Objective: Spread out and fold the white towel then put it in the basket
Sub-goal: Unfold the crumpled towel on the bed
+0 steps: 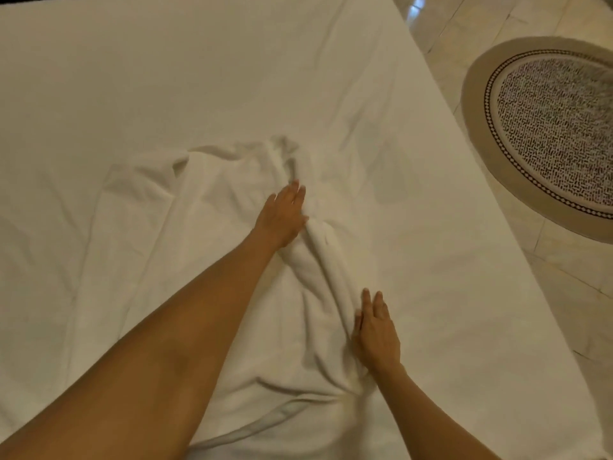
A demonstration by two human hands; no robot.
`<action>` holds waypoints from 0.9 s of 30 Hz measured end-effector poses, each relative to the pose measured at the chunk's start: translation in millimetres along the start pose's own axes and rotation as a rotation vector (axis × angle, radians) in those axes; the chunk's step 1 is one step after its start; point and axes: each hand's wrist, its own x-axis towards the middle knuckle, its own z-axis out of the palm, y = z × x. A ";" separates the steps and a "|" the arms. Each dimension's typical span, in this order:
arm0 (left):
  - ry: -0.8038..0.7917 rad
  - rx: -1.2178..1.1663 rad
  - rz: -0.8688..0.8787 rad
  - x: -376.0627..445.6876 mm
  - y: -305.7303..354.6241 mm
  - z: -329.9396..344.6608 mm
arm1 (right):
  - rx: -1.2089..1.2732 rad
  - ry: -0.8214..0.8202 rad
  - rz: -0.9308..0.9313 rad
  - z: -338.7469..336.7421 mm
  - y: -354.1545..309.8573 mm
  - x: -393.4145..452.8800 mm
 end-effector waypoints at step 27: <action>0.035 -0.256 0.000 114.3 55.8 -31.6 | 0.437 0.144 0.230 3.6 0.5 22.2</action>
